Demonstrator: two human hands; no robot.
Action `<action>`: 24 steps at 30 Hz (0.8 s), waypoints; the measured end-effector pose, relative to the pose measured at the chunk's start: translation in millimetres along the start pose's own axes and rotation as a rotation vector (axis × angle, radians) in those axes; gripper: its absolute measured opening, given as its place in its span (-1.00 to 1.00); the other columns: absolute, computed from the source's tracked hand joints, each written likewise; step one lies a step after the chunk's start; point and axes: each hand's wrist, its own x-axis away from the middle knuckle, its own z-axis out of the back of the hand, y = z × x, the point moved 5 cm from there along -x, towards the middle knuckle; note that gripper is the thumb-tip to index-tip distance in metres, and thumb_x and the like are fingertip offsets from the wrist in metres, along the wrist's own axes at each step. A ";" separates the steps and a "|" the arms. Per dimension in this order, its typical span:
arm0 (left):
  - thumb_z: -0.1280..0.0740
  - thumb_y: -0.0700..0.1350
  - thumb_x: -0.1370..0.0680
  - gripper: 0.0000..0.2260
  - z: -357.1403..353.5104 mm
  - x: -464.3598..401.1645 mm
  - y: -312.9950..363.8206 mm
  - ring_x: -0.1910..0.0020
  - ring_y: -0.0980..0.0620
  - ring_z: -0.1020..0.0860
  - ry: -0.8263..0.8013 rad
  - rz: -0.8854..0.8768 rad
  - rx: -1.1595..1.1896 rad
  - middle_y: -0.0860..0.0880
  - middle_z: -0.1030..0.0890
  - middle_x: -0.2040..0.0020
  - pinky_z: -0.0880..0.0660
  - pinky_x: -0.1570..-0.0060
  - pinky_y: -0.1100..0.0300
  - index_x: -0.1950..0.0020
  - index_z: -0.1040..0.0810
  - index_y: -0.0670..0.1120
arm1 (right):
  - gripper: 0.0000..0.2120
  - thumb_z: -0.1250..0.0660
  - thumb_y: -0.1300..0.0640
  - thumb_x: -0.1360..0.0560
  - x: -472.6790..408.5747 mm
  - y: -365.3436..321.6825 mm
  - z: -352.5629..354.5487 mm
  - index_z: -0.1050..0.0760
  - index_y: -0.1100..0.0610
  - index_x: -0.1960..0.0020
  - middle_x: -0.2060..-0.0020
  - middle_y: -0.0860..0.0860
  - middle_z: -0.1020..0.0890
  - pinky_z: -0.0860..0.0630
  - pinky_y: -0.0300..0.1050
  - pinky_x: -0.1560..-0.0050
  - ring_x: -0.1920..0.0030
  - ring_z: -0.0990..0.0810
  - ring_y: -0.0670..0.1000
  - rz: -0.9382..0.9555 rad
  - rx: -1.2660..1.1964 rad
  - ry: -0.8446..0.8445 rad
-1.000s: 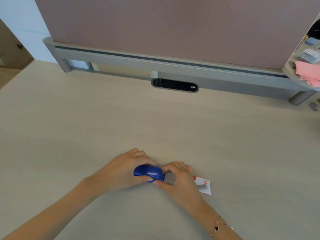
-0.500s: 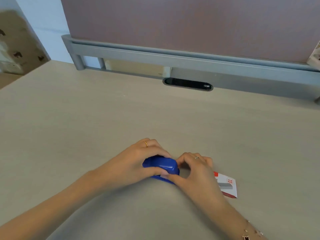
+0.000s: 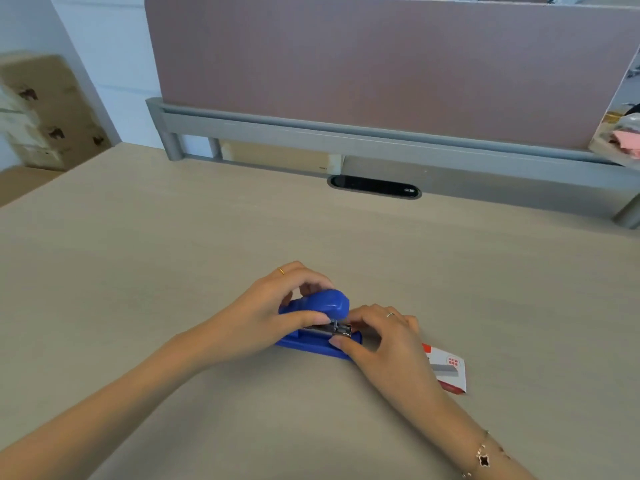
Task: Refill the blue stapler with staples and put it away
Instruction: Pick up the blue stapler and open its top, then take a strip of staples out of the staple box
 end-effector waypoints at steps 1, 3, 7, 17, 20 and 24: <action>-0.41 -0.11 -0.49 -0.66 2.5 0.0 0.4 -0.05 0.12 -0.48 -0.013 -0.004 -0.003 0.20 -0.48 0.00 -0.43 0.05 0.30 -0.18 -0.48 0.22 | -0.85 -0.44 -0.05 -0.35 -0.1 0.2 0.5 -0.52 -0.10 0.11 0.22 -0.19 -0.61 -0.23 -0.21 -0.09 0.10 -0.47 -0.15 0.005 0.001 0.002; -0.36 -0.06 -0.52 -0.60 9.9 1.1 0.0 -0.05 0.11 -0.47 -0.047 -0.016 0.004 0.21 -0.44 0.00 -0.44 0.01 0.32 -0.32 -0.41 0.23 | -0.87 -0.44 -0.03 -0.36 -0.9 1.3 2.2 -0.52 -0.09 0.13 0.24 -0.18 -0.60 -0.25 -0.21 -0.08 0.12 -0.47 -0.15 0.006 0.015 0.001; -0.35 0.09 -0.50 -0.71 31.9 6.6 -0.3 -0.15 0.04 -0.48 -0.049 -0.006 0.023 0.19 -0.45 -0.07 -0.51 -0.01 0.30 -0.21 -0.47 0.25 | -0.88 -0.41 -0.06 -0.37 -2.8 2.4 4.6 -0.48 -0.10 0.17 0.26 -0.19 -0.58 -0.28 -0.20 -0.05 0.14 -0.45 -0.17 0.026 0.075 -0.022; -0.41 -0.22 -0.48 -0.80 79.3 27.0 -10.0 -0.03 0.06 -0.58 0.055 0.060 0.011 0.12 -0.58 -0.02 -0.57 -0.01 0.20 -0.06 -0.51 -0.04 | -0.88 -0.42 -0.03 -0.39 -2.3 -4.2 8.5 -0.50 -0.05 0.16 0.24 -0.15 -0.60 -0.23 -0.32 -0.01 0.10 -0.47 -0.12 0.075 0.096 -0.049; -0.45 -0.23 -0.45 -0.81 96.1 36.3 -27.2 0.02 0.04 -0.61 0.038 0.113 -0.022 0.06 -0.60 0.04 -0.57 -0.02 0.25 0.00 -0.53 -0.07 | -0.89 -0.42 -0.01 -0.39 -2.0 -4.3 8.6 -0.52 -0.05 0.15 0.27 -0.19 -0.57 -0.25 -0.28 0.04 0.08 -0.43 -0.19 0.064 0.094 -0.048; -0.50 -0.26 -0.40 -0.81 100.9 48.8 -60.5 0.13 0.11 -0.61 0.013 0.214 -0.078 0.05 -0.64 0.12 -0.52 0.01 0.29 0.09 -0.55 -0.07 | -0.90 -0.41 -0.02 -0.39 -1.1 -4.3 7.3 -0.49 -0.09 0.16 0.26 -0.19 -0.58 -0.24 -0.32 0.03 0.07 -0.43 -0.20 0.060 0.088 -0.062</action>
